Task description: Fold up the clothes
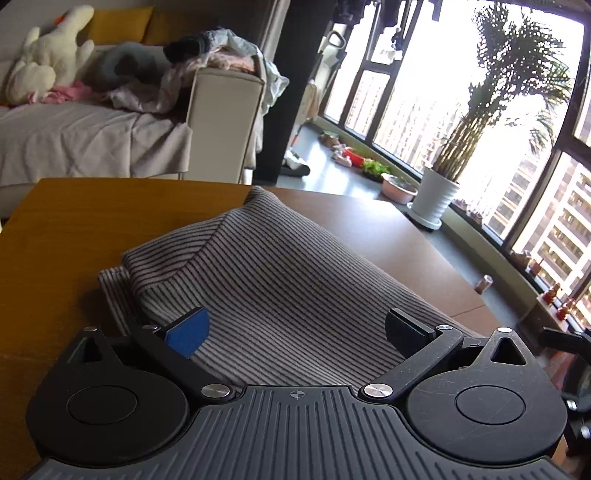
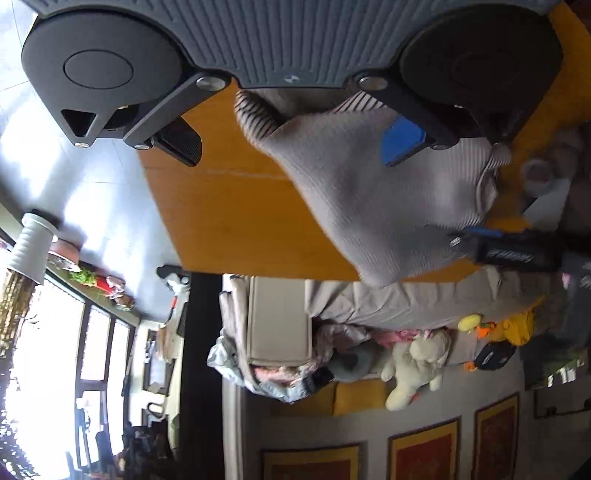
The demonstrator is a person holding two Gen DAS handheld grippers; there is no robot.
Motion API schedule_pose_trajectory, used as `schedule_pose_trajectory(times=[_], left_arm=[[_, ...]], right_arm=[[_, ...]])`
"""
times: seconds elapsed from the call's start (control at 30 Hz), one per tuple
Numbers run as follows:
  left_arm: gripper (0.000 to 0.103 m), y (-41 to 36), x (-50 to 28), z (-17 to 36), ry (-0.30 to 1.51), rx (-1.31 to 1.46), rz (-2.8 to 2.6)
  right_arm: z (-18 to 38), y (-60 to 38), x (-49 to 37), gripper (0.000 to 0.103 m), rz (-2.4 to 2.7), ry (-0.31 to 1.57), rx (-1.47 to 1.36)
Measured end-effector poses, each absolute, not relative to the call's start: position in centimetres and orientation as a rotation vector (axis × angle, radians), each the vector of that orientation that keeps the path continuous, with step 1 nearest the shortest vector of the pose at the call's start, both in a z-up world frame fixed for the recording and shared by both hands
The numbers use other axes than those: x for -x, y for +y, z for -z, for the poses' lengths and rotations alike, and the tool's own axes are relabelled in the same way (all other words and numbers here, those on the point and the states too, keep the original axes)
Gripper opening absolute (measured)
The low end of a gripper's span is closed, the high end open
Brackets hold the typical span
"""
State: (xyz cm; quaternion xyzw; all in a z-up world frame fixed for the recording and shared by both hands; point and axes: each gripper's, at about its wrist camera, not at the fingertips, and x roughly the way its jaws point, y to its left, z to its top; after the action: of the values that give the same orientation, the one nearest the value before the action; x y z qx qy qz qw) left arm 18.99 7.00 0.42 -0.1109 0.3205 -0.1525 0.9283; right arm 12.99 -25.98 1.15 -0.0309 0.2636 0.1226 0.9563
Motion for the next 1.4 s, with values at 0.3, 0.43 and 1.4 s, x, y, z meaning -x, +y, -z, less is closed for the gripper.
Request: schedule_pose_trajectory(times=[0.3, 0.43, 1.4], left_arm=[[0.103, 4.7, -14.9, 0.5, 0.738, 0.228, 0.536], [0.103, 4.4, -15.6, 1.6, 0.727, 0.144, 0.506], [0.101, 6.2, -10.7, 0.2, 0.601, 0.150, 0.527]], right_arm=[[3.1, -25.8, -16.1, 0.103, -0.138, 0.604, 0.205], [3.1, -26.0, -14.4, 0.103, -0.137, 0.621, 0.175], [-0.6, -24.0, -12.7, 0.103, -0.229, 0.626, 0.112]])
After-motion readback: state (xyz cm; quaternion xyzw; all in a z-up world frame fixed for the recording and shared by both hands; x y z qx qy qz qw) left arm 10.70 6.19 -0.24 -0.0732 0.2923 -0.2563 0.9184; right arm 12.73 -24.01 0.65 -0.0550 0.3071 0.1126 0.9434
